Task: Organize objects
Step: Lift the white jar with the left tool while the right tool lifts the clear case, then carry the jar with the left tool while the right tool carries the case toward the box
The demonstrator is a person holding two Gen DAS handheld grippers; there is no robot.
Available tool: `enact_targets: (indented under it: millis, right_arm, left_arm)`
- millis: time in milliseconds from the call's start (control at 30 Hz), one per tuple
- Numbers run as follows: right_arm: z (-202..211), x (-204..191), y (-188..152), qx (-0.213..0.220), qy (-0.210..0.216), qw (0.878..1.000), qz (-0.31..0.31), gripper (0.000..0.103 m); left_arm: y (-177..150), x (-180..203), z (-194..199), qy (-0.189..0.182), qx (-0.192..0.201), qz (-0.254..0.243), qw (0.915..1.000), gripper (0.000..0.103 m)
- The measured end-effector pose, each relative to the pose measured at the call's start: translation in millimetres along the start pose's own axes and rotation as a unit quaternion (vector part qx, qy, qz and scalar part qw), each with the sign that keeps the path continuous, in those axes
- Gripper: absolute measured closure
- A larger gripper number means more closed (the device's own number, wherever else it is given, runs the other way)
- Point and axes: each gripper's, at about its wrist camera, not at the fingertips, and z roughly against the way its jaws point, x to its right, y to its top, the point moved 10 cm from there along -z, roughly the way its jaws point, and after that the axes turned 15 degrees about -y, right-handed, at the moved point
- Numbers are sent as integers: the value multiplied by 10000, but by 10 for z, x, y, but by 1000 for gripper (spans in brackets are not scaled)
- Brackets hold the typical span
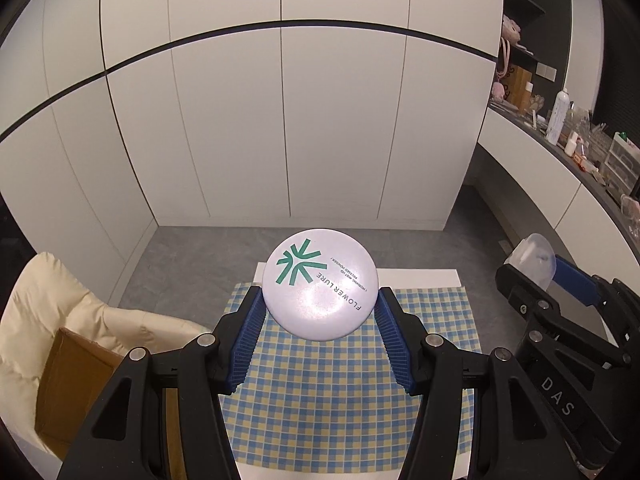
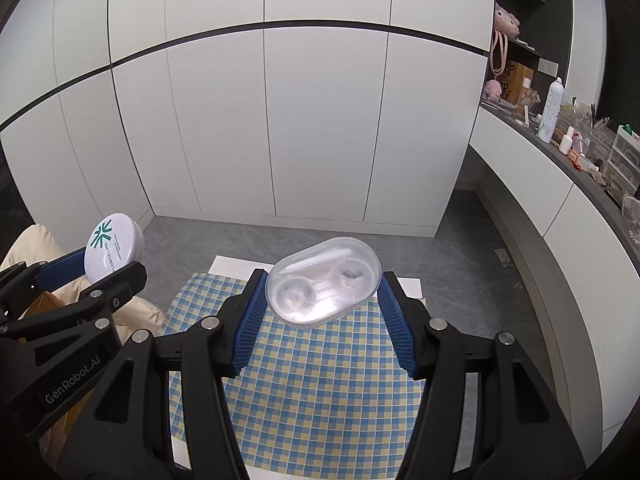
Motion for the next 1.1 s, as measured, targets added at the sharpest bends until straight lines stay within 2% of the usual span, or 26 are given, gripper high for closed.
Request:
enact_targets:
  millis: [433, 633, 867, 1100]
  right_arm:
    - [132, 53, -134, -112, 32, 9999, -11, 45]
    - [265, 86, -224, -109, 85, 9999, -31, 45]
    - [436, 192, -449, -207, 30, 9997, -122, 45]
    - [714, 304, -657, -121, -24, 9998, -130, 45]
  left_arm:
    - [-137, 77, 101, -18, -114, -46, 9999, 46]
    - [-213, 147, 267, 100, -84, -146, 9998, 46]
    - [-478, 227, 533, 312, -71, -312, 9990, 46]
    - [-727, 305, 847, 435, 27, -425, 9981, 46]
